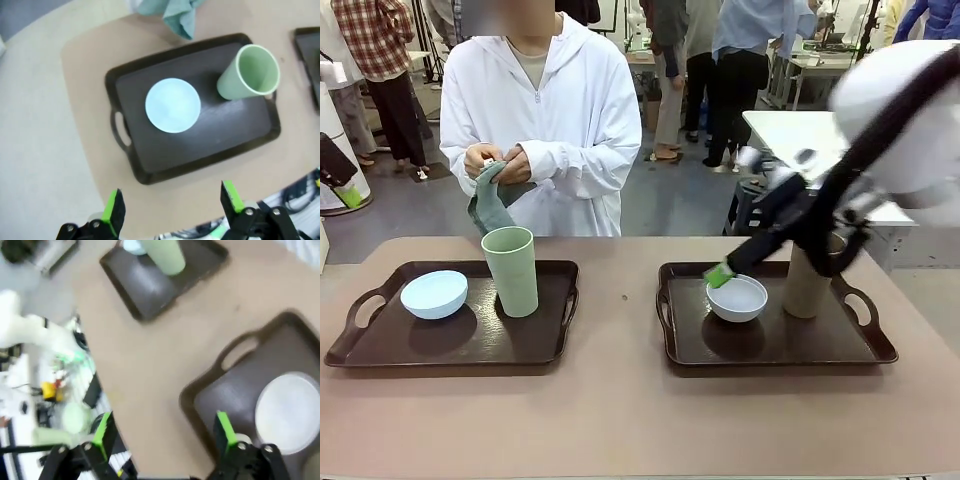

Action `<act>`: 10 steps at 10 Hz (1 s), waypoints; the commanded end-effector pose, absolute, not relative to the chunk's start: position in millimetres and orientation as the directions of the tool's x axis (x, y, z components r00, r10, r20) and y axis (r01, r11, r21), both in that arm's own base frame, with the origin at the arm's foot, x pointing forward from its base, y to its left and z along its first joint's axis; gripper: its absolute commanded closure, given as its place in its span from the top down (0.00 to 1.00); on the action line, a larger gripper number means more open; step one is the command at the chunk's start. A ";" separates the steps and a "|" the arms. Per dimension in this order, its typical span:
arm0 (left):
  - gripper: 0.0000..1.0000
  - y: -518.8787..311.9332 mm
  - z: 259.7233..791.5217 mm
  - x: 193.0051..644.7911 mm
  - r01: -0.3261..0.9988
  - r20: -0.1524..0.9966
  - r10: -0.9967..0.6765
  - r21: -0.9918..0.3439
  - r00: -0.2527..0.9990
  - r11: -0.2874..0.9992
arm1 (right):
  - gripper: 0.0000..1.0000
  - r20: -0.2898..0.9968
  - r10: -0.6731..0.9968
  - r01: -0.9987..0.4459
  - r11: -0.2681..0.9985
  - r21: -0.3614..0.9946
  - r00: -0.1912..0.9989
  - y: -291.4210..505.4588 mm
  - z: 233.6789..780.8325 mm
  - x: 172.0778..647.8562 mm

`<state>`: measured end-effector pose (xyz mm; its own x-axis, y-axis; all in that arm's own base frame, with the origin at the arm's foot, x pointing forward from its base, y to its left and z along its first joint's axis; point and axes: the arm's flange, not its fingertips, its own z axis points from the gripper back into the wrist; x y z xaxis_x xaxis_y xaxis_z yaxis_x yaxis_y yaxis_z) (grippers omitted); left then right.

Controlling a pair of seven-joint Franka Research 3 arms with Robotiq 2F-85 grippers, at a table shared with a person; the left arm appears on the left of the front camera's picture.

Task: Set up a tray with a mat and arrange the tableware.
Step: Pick up the Picnic Bowl and Reusable plastic cup from the Handle tray in front of the human's position and hold them in the air.

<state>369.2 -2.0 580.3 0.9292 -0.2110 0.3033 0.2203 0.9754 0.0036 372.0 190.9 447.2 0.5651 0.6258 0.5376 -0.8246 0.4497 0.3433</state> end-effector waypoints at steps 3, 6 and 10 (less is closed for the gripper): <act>1.00 -9.6 544.1 382.0 0.109 0.279 -0.136 0.107 0.951 0.988 | 1.00 0.577 0.746 -0.943 0.276 0.185 0.332 277.9 411.4 459.3; 1.00 -19.2 519.9 393.2 0.105 0.251 -0.124 0.088 0.960 0.991 | 1.00 0.600 0.733 -0.943 0.302 0.138 0.322 323.7 381.5 506.6; 1.00 -16.9 509.5 404.5 0.055 0.249 -0.065 0.044 0.966 0.997 | 1.00 0.598 0.749 -0.957 0.204 0.205 0.287 389.0 353.5 524.1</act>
